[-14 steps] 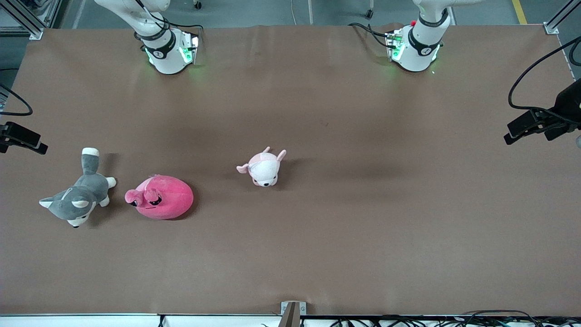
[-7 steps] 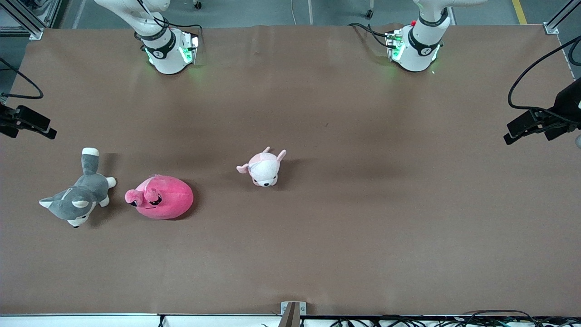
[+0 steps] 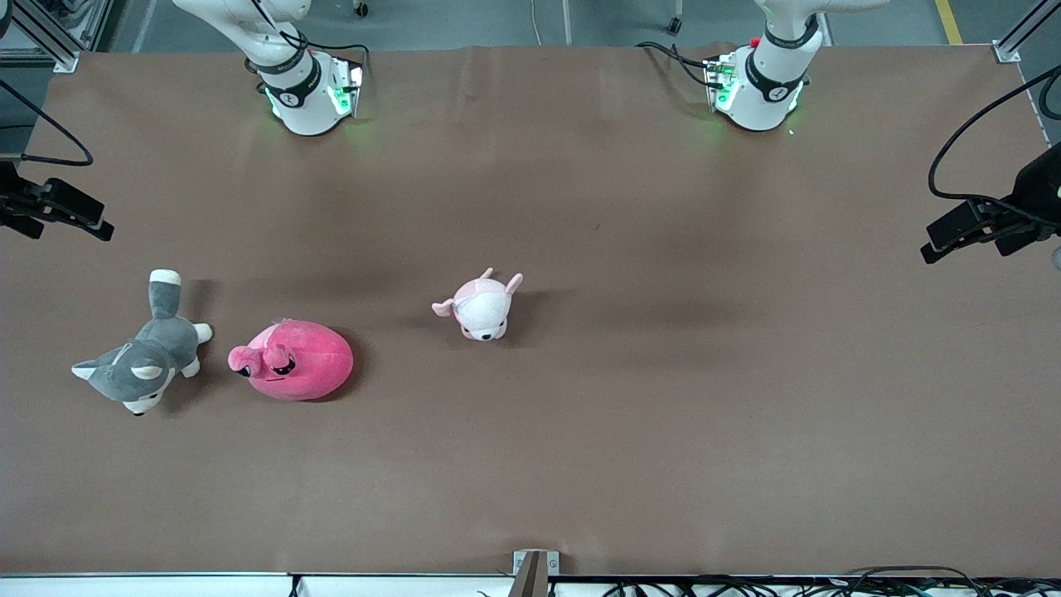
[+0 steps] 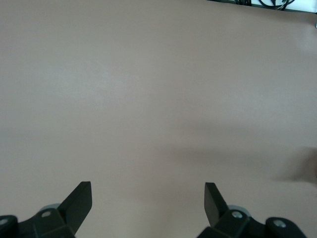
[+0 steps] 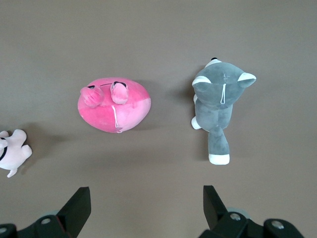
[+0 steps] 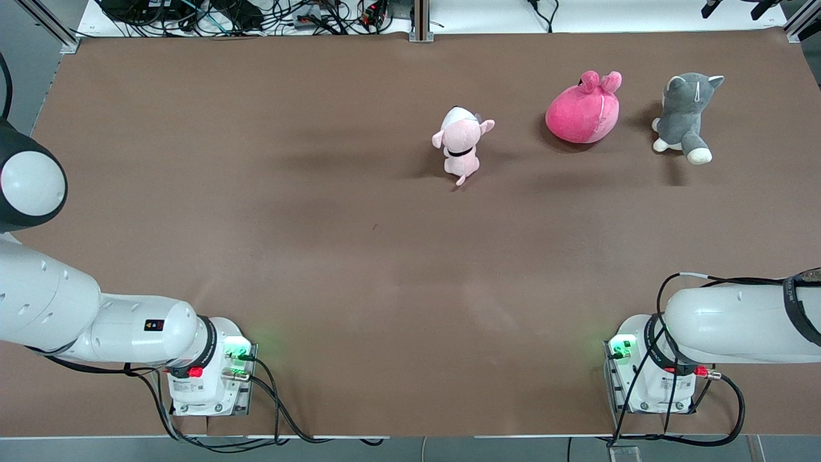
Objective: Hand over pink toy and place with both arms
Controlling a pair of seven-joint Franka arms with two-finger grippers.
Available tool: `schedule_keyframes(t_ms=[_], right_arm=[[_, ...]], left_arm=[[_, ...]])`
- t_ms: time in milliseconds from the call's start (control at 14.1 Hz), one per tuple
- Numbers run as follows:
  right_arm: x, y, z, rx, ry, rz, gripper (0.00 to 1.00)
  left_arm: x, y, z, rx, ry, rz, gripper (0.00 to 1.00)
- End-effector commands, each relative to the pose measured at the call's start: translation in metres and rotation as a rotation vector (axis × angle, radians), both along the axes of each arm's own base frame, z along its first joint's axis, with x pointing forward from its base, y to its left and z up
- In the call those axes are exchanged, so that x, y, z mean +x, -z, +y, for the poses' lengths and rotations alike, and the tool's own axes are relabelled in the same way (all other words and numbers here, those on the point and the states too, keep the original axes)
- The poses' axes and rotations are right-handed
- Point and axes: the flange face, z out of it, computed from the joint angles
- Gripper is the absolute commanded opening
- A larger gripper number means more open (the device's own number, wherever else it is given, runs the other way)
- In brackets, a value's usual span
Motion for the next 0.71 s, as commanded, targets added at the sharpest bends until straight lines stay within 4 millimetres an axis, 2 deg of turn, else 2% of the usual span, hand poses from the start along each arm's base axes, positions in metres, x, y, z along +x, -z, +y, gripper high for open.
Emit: schedule_keyframes(t_ms=[0, 212, 636], right_arm=[[-0.009, -0.001, 0.0, -0.031, -0.002, -0.009, 1.0], [-0.007, -0.01, -0.001, -0.029, 0.015, -0.024, 1.0], [-0.007, -0.01, -0.001, -0.022, 0.017, -0.023, 1.0]], left_arm=[[-0.004, -0.008, 0.003, 0.017, 0.022, -0.002, 1.0], [-0.004, -0.011, 0.002, 0.009, 0.031, -0.015, 1.0], [-0.004, -0.011, 0.01, 0.015, 0.055, -0.016, 1.0]])
